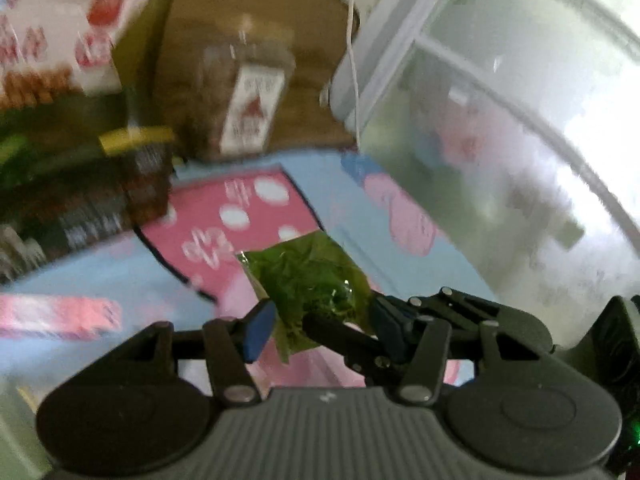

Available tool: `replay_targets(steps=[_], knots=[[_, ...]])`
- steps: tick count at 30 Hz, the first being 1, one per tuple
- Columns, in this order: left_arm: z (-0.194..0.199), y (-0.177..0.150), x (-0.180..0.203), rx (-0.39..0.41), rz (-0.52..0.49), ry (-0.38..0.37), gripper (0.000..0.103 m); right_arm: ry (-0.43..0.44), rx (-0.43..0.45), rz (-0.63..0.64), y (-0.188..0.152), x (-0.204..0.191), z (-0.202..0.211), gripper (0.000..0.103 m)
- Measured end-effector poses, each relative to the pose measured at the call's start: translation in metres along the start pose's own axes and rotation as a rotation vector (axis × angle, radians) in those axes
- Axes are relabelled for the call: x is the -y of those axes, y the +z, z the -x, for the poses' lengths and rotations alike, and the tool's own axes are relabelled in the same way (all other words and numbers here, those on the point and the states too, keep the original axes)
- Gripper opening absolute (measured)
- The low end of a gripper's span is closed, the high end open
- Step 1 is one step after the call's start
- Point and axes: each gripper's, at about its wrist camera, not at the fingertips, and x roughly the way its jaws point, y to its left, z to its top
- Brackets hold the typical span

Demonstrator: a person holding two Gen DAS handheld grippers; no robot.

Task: Organize snacks

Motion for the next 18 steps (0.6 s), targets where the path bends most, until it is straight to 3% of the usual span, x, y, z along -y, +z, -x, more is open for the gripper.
replay_targets(steps=[8, 13, 16, 18], knots=[[0.06, 0.049, -0.042, 0.175, 0.002, 0.128, 0.05, 0.078, 0.142, 0.089, 0.065, -0.037, -0.04, 0.027], [0.06, 0.074, -0.104, 0.193, 0.162, 0.183, 0.051, 0.135, 0.135, 0.121, 0.096, -0.066, -0.111, 0.027], [0.072, 0.064, -0.116, 0.232, 0.188, 0.129, 0.054, 0.206, 0.035, -0.001, 0.109, -0.043, -0.13, 0.028], [0.073, 0.053, -0.114, 0.23, 0.175, 0.125, 0.056, 0.196, 0.057, -0.079, 0.104, -0.013, -0.118, 0.03]])
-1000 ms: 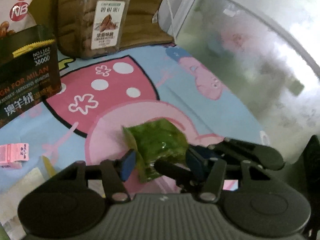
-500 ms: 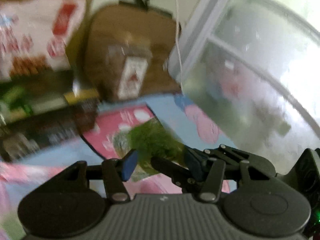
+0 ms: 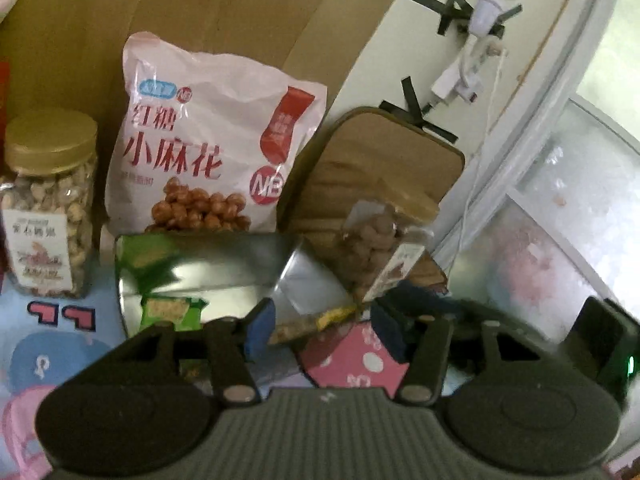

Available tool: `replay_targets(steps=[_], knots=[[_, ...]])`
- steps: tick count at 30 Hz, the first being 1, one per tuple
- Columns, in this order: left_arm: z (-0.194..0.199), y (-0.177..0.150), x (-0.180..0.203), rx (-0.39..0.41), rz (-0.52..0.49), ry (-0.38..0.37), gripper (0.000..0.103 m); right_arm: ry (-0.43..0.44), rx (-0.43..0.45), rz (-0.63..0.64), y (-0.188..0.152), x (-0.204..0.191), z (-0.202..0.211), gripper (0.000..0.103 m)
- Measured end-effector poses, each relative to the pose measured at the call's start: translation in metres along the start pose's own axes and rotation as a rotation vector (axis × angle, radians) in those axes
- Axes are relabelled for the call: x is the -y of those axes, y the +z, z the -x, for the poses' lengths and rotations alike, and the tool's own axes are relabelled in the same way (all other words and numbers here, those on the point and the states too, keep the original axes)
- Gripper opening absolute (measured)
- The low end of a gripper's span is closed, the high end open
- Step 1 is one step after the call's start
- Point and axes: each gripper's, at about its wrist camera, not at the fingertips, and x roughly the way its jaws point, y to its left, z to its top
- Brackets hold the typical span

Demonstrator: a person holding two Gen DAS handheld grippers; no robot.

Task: Organize snacks

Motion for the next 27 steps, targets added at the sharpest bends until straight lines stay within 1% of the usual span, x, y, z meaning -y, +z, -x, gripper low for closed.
replay_targets(steps=[1, 3, 4, 6, 8, 10, 11, 12, 13, 14, 15, 16, 17, 18, 19, 21, 23, 24, 25, 27], knots=[[-0.004, -0.005, 0.0, -0.022, 0.002, -0.019, 0.056, -0.025, 0.009, -0.047, -0.006, 0.016, 0.013, 0.031], [-0.018, -0.017, 0.006, -0.09, -0.009, -0.046, 0.056, -0.024, -0.03, -0.157, -0.024, 0.045, 0.031, 0.033], [-0.028, -0.025, 0.011, -0.119, -0.027, -0.048, 0.057, -0.009, -0.065, -0.208, -0.036, 0.058, 0.039, 0.033], [-0.049, -0.039, 0.021, -0.182, -0.066, -0.02, 0.061, 0.01, -0.135, -0.276, -0.062, 0.072, 0.051, 0.035], [-0.067, -0.049, 0.024, -0.237, -0.069, 0.004, 0.064, 0.013, -0.188, -0.259, -0.084, 0.067, 0.058, 0.042], [-0.088, -0.056, 0.026, -0.291, -0.077, 0.015, 0.066, -0.013, -0.233, -0.188, -0.104, 0.055, 0.06, 0.059], [-0.099, -0.059, 0.027, -0.322, -0.085, 0.04, 0.066, -0.008, -0.264, -0.172, -0.11, 0.05, 0.056, 0.06], [-0.11, -0.062, 0.026, -0.365, -0.085, 0.07, 0.065, 0.007, -0.293, -0.187, -0.114, 0.047, 0.052, 0.061], [-0.114, -0.064, 0.026, -0.362, -0.097, 0.075, 0.07, 0.004, -0.278, -0.202, -0.113, 0.045, 0.054, 0.061], [-0.116, -0.065, 0.027, -0.382, -0.1, 0.071, 0.071, 0.047, -0.296, -0.244, -0.113, 0.047, 0.052, 0.06], [-0.115, -0.067, 0.029, -0.389, -0.103, 0.069, 0.071, 0.094, -0.305, -0.303, -0.112, 0.05, 0.051, 0.056], [-0.114, -0.069, 0.03, -0.399, -0.102, 0.056, 0.071, 0.147, -0.33, -0.367, -0.114, 0.052, 0.048, 0.046], [-0.114, -0.071, 0.033, -0.407, -0.104, 0.037, 0.071, 0.164, -0.343, -0.399, -0.117, 0.051, 0.043, 0.043], [-0.114, -0.074, 0.035, -0.407, -0.108, 0.03, 0.07, 0.151, -0.333, -0.389, -0.117, 0.047, 0.04, 0.039], [-0.111, -0.078, 0.039, -0.4, -0.119, 0.042, 0.07, 0.137, -0.326, -0.361, -0.115, 0.042, 0.038, 0.037], [-0.11, -0.083, 0.046, -0.384, -0.135, 0.054, 0.07, 0.121, -0.298, -0.319, -0.115, 0.035, 0.033, 0.037], [-0.108, -0.085, 0.047, -0.365, -0.131, 0.065, 0.069, 0.09, -0.261, -0.286, -0.116, 0.028, 0.031, 0.036], [-0.106, -0.084, 0.045, -0.358, -0.112, 0.063, 0.064, 0.066, -0.253, -0.27, -0.117, 0.026, 0.031, 0.032], [-0.105, -0.083, 0.043, -0.352, -0.099, 0.055, 0.064, 0.057, -0.246, -0.263, -0.118, 0.025, 0.03, 0.028], [-0.097, -0.084, 0.044, -0.333, -0.083, 0.03, 0.064, 0.048, -0.228, -0.275, -0.118, 0.028, 0.035, 0.024]])
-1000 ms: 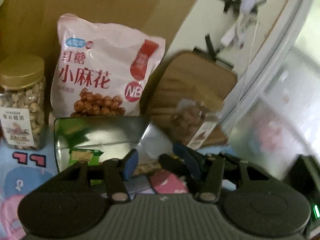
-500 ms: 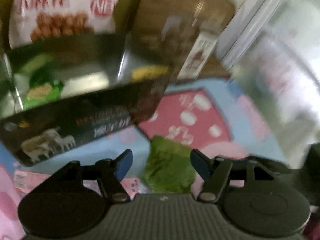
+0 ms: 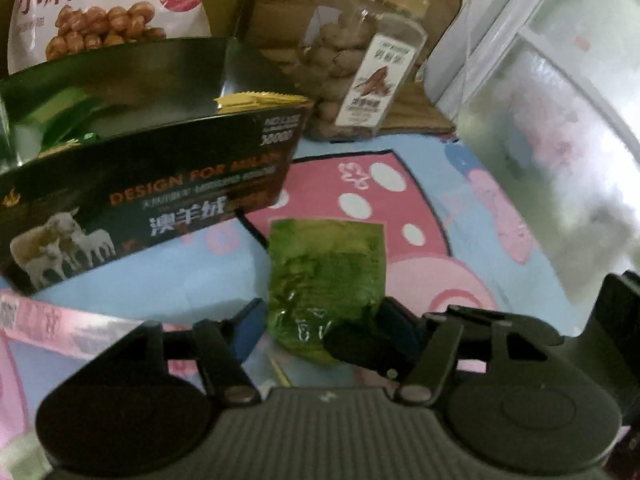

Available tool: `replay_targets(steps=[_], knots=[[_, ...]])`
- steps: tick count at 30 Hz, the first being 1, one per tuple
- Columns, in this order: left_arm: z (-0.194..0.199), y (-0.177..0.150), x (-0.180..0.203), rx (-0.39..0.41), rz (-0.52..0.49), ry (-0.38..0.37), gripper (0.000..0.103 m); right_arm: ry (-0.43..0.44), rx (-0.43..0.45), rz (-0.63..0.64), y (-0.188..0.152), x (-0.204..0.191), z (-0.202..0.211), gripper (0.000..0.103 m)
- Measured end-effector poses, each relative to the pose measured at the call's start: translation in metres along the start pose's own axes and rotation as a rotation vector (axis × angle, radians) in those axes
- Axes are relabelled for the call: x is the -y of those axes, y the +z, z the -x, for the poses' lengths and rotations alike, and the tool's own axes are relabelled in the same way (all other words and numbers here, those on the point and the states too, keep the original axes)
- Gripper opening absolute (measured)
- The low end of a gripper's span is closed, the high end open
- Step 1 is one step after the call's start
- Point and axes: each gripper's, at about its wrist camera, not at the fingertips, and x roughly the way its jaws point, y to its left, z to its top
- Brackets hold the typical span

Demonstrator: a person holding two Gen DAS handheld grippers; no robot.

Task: Organize snacks
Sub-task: 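Lower the green leafy packet into the dark tin box and release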

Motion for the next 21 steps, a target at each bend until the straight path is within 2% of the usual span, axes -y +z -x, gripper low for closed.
replay_targets(steps=[2, 6, 10, 14, 16, 18, 21], knots=[[0.012, -0.002, 0.006, 0.035, -0.006, -0.014, 0.064, 0.005, 0.024, -0.009, 0.001, 0.001, 0.009, 0.023], [0.048, 0.0, 0.019, 0.129, -0.051, -0.015, 0.064, -0.006, 0.098, 0.066, 0.01, -0.018, 0.031, 0.023], [0.075, 0.024, 0.011, 0.213, -0.053, 0.011, 0.065, 0.023, 0.159, 0.122, 0.04, -0.032, 0.035, 0.023], [0.071, 0.058, -0.015, 0.229, -0.016, 0.066, 0.067, 0.035, 0.169, 0.169, 0.078, -0.04, 0.006, 0.023], [0.056, 0.074, -0.03, 0.213, 0.022, 0.087, 0.067, 0.026, 0.136, 0.172, 0.094, -0.044, -0.019, 0.023], [0.047, 0.083, -0.044, 0.213, 0.07, 0.111, 0.068, -0.026, 0.113, 0.208, 0.104, -0.048, -0.043, 0.024], [0.051, 0.09, -0.054, 0.244, 0.113, 0.129, 0.066, -0.134, 0.162, 0.27, 0.103, -0.052, -0.055, 0.044]])
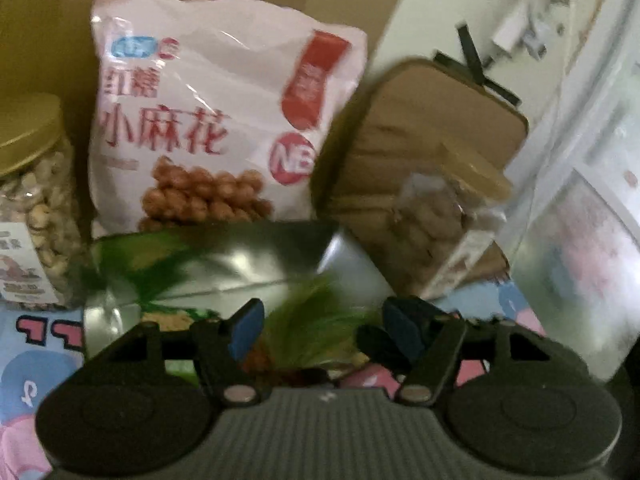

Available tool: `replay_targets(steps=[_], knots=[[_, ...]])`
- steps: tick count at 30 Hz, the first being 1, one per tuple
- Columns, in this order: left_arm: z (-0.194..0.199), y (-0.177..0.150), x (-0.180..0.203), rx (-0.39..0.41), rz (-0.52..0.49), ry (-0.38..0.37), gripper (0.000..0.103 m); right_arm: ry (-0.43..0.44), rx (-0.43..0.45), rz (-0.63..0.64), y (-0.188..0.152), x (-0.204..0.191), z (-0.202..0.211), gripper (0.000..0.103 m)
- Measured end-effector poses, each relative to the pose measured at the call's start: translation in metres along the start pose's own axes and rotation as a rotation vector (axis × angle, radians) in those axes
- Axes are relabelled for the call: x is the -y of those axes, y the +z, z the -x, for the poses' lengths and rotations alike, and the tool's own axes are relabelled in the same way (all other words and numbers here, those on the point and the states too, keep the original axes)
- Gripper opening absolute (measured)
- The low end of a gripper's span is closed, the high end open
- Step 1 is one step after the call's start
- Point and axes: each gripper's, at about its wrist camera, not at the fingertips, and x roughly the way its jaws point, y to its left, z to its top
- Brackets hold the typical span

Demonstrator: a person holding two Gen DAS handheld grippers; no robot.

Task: Organize snacks

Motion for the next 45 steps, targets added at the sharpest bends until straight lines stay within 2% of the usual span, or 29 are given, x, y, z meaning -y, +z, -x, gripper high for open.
replay_targets(steps=[2, 4, 7, 10, 15, 18, 24, 27, 30, 33, 35, 38, 42, 44, 45], knots=[[0.008, -0.001, -0.003, 0.018, -0.004, -0.01, 0.066, -0.027, 0.018, -0.012, -0.002, 0.003, 0.005, 0.043], [0.022, -0.006, -0.004, 0.041, -0.019, -0.006, 0.066, -0.019, 0.044, -0.056, -0.006, 0.01, 0.019, 0.043], [0.054, -0.026, -0.012, 0.08, -0.024, -0.055, 0.066, 0.03, 0.052, -0.132, -0.017, 0.016, 0.044, 0.043], [0.082, -0.054, -0.027, 0.105, -0.009, -0.053, 0.067, 0.146, -0.011, -0.226, -0.038, 0.017, 0.063, 0.043], [0.111, -0.102, -0.063, 0.071, 0.08, 0.037, 0.067, 0.191, -0.107, -0.293, -0.085, 0.013, 0.086, 0.044], [0.125, -0.125, -0.076, 0.064, 0.114, 0.066, 0.067, 0.186, -0.143, -0.277, -0.104, 0.008, 0.102, 0.044], [0.129, -0.153, -0.078, 0.026, 0.122, 0.056, 0.067, 0.176, -0.157, -0.199, -0.111, -0.011, 0.123, 0.044], [0.132, -0.159, -0.074, 0.025, 0.099, 0.047, 0.067, 0.244, -0.182, -0.172, -0.107, -0.02, 0.13, 0.044], [0.14, -0.154, -0.076, 0.048, 0.103, 0.055, 0.067, 0.234, -0.135, -0.144, -0.094, -0.024, 0.136, 0.044], [0.14, -0.146, -0.08, 0.053, 0.124, 0.064, 0.067, 0.211, -0.094, -0.138, -0.074, -0.022, 0.128, 0.043], [0.137, -0.143, -0.084, 0.047, 0.144, 0.063, 0.067, 0.197, -0.106, -0.082, -0.064, -0.027, 0.112, 0.043], [0.127, -0.136, -0.091, 0.043, 0.161, 0.069, 0.067, 0.23, -0.182, 0.009, -0.055, -0.04, 0.076, 0.043], [0.106, -0.12, -0.102, 0.023, 0.182, 0.087, 0.067, 0.222, -0.321, 0.147, -0.053, -0.061, 0.022, 0.042], [0.094, -0.111, -0.105, 0.013, 0.183, 0.104, 0.067, 0.192, -0.358, 0.214, -0.055, -0.066, 0.006, 0.024], [0.088, -0.106, -0.105, 0.009, 0.175, 0.111, 0.067, 0.191, -0.357, 0.245, -0.054, -0.067, 0.005, 0.023]])
